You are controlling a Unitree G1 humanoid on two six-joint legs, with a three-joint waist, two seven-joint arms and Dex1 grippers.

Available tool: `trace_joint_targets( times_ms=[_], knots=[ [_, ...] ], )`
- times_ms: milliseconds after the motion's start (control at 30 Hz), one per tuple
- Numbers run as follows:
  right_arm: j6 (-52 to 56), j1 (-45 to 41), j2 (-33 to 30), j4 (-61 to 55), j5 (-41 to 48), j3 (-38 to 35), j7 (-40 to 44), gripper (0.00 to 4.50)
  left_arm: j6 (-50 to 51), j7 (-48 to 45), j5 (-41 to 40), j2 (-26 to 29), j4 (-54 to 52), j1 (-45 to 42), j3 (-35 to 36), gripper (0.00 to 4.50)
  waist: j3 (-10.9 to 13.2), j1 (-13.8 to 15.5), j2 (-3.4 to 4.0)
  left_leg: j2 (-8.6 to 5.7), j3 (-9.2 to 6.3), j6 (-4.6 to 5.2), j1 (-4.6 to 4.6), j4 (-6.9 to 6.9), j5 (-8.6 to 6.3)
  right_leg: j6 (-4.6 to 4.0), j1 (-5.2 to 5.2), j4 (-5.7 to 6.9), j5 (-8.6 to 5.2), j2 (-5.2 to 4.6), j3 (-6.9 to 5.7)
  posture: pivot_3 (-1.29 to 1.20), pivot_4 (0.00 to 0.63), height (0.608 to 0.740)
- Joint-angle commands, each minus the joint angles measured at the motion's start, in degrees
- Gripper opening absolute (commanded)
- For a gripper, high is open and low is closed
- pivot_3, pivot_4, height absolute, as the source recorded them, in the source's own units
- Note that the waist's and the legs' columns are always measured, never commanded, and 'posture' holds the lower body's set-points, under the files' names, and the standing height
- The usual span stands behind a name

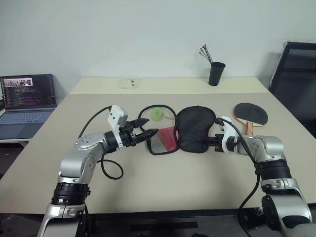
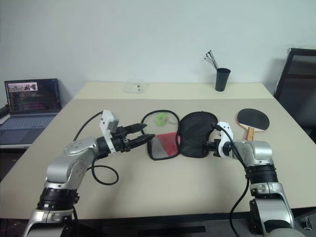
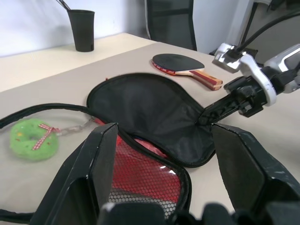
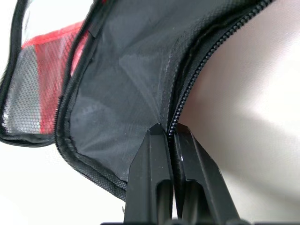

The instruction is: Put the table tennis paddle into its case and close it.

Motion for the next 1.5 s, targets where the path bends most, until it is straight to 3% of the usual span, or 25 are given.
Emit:
trace_joint_targets(
  times_ms=[33, 133, 233, 600, 833, 1067, 1500],
  knots=[
    [-2.87, -2.77, -0.89, 2.21, -1.47, 0.64, 2.70, 0.05, -1.40, 0.07, 0.16, -0.20, -0.51, -1.05, 0.36, 3.42, 0.00, -0.01, 0.00, 0.00, 0.00, 0.00, 0.00, 0.00, 0.00, 0.00, 0.00, 0.00, 0.00, 0.00, 0.00, 0.00, 0.150, 0.740],
    [-5.66, -3.74, -1.10, 5.11, -3.20, 1.00, 3.93, 0.05, -1.68, 0.38, 0.27, -0.30, -0.64, -0.83, 0.43, 3.42, 0.00, -0.02, 0.00, 0.01, 0.01, 0.00, 0.00, 0.00, 0.00, 0.00, 0.00, 0.01, 0.00, 0.00, 0.01, 0.00, 0.150, 0.740],
    [-8.39, -4.80, -1.48, 7.87, -4.94, 0.95, 4.35, 0.70, -1.75, 0.66, 0.26, -0.45, -0.80, -0.69, 0.39, 3.42, 0.00, 0.04, 0.00, 0.01, 0.00, 0.00, 0.00, 0.00, 0.00, 0.00, 0.00, 0.01, 0.00, 0.00, 0.00, 0.00, 0.150, 0.740],
    [-10.75, -4.69, -5.64, 6.01, -7.95, 1.82, 9.49, 4.49, -1.85, 1.07, 0.92, -1.73, -0.45, -1.44, -0.06, 3.42, 0.01, 0.08, 0.01, 0.00, 0.02, 0.00, 0.00, 0.01, 0.00, 0.00, 0.00, 0.01, 0.00, -0.02, 0.01, 0.00, 0.150, 0.740],
    [-13.93, -2.19, -8.07, -1.10, -8.25, -7.48, 0.46, 4.49, -2.11, 1.21, 2.16, -1.77, -0.51, -0.94, -0.60, 3.42, 0.02, 0.13, 0.02, 0.01, 0.03, 0.00, 0.00, 0.00, 0.00, 0.00, -0.01, 0.00, 0.00, -0.02, 0.01, 0.00, 0.150, 0.740],
    [-17.29, -0.61, -6.02, 3.81, -14.74, -13.43, -20.38, 4.49, -3.11, -1.65, 2.97, -2.58, 2.02, -2.79, -3.02, 3.42, 0.02, 0.11, 0.01, -0.03, 0.11, -0.01, 0.01, 0.00, 0.00, 0.00, -0.01, 0.00, 0.00, -0.10, 0.08, 0.00, 0.150, 0.740],
    [-34.09, -8.19, -1.71, 27.28, -18.53, -11.22, -24.63, 4.49, -5.18, -4.22, 4.17, -3.66, 4.79, -5.20, -4.98, 3.42, 0.02, -0.38, 0.03, 0.00, 0.58, 0.00, 0.06, -0.08, 0.00, 0.01, -0.20, 0.05, 0.01, 0.00, 0.59, 0.00, 0.150, 0.740]
  ],
)
